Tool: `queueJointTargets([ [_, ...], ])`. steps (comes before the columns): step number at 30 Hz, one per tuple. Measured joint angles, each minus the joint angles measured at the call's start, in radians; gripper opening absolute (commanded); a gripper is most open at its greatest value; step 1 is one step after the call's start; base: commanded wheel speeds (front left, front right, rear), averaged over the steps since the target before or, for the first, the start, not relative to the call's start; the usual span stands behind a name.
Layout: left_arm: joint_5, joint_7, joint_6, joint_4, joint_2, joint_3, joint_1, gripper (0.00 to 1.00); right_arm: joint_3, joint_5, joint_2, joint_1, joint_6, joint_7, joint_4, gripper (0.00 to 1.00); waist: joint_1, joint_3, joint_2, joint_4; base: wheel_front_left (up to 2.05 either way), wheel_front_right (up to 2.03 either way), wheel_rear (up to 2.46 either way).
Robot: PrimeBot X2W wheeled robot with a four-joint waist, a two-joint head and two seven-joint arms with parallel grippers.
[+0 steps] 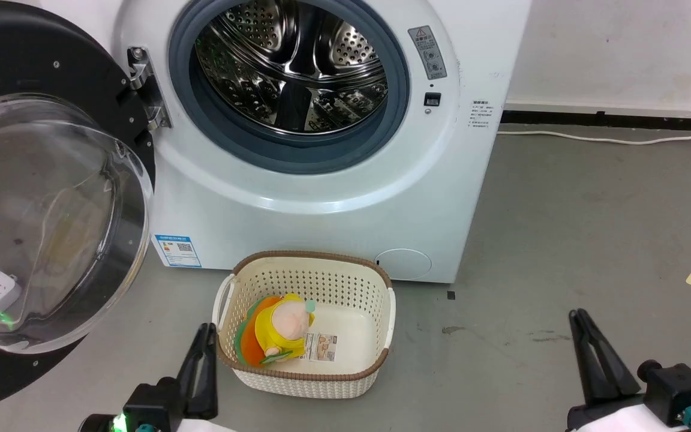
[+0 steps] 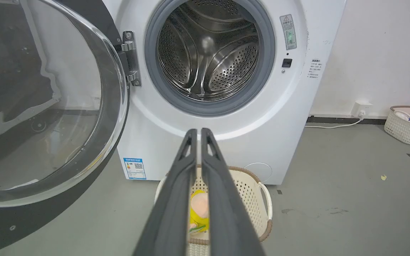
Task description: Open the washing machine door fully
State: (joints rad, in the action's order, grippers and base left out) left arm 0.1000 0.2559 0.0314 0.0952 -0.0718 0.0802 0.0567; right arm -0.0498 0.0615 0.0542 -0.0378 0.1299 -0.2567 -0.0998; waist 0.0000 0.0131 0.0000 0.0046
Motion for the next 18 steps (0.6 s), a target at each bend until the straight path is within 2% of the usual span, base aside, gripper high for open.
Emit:
queueJointTargets([
  [18, -0.011, -0.045, -0.001, -0.012, 0.001, -0.012, 0.0, 0.0, 0.007, -0.002, 0.0, 0.001, 0.0, 0.045, 0.012, 0.0, 0.0, -0.002, 0.0, -0.001, 0.0, 0.0, 0.0],
])
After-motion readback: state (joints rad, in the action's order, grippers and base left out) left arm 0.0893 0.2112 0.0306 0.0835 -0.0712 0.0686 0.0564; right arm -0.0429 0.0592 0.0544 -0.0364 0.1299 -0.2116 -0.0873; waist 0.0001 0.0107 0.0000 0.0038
